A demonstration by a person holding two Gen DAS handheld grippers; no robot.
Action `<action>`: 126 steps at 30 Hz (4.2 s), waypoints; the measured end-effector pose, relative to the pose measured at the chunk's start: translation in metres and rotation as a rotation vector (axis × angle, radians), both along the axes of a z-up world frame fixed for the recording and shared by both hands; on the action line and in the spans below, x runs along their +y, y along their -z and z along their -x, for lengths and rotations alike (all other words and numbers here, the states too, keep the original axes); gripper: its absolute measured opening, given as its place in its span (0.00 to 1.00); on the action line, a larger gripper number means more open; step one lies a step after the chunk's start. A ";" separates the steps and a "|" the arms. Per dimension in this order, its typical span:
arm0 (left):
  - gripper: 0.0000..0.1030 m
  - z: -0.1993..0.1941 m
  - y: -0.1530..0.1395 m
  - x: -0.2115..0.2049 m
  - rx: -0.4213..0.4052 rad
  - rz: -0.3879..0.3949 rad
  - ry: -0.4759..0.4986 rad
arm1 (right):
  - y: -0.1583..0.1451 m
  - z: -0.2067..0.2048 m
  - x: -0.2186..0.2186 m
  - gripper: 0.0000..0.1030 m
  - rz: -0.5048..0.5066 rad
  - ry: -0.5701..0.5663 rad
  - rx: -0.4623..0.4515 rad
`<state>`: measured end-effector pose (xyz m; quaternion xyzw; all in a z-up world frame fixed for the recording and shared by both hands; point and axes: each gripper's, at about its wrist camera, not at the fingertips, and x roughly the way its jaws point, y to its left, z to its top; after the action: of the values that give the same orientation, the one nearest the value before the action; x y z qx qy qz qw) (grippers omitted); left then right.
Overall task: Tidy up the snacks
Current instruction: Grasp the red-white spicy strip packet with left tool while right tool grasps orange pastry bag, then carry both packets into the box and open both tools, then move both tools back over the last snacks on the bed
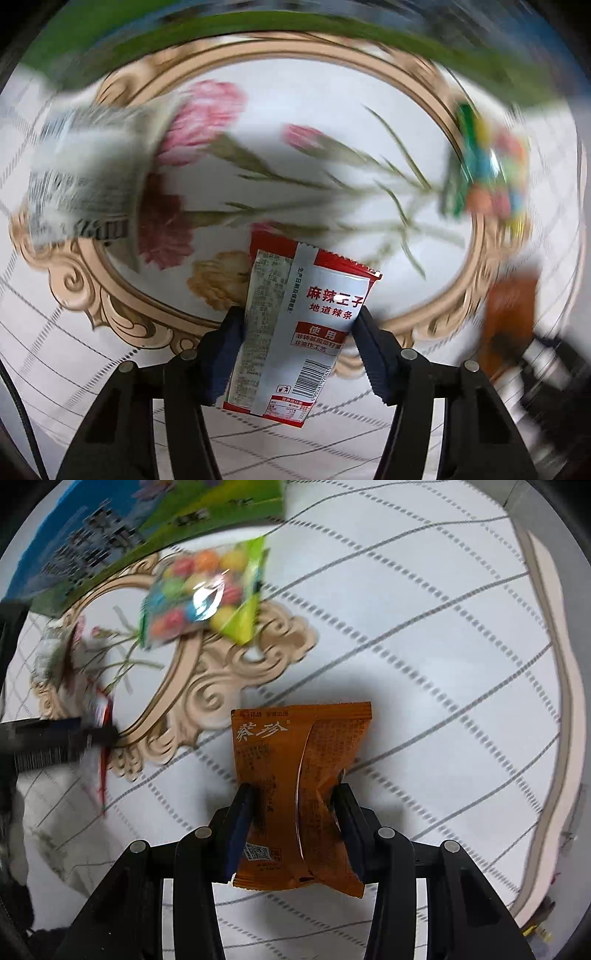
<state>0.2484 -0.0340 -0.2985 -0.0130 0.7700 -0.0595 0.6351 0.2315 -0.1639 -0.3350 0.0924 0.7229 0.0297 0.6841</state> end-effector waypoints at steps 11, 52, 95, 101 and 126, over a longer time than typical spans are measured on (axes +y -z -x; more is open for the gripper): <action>0.64 0.040 0.007 -0.014 0.066 -0.013 0.211 | 0.006 0.004 -0.003 0.57 -0.043 0.069 0.018; 0.48 -0.100 -0.261 0.015 -0.415 0.177 0.015 | -0.223 -0.138 0.027 0.41 -0.069 0.039 -0.480; 0.74 -0.234 -0.157 0.025 -0.372 -0.028 -0.057 | -0.141 -0.276 0.047 0.86 0.191 0.052 -0.321; 0.74 -0.191 -0.181 0.027 -0.470 -0.016 -0.046 | -0.158 -0.247 0.057 0.86 0.178 0.035 -0.371; 0.74 -0.049 -0.298 0.035 -0.805 0.004 -0.022 | -0.264 -0.112 0.080 0.86 0.075 0.033 -0.651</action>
<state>0.2969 0.0011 -0.0009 0.0019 0.4593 -0.0548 0.8866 0.3433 -0.0837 -0.0710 0.0645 0.4654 0.0202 0.8825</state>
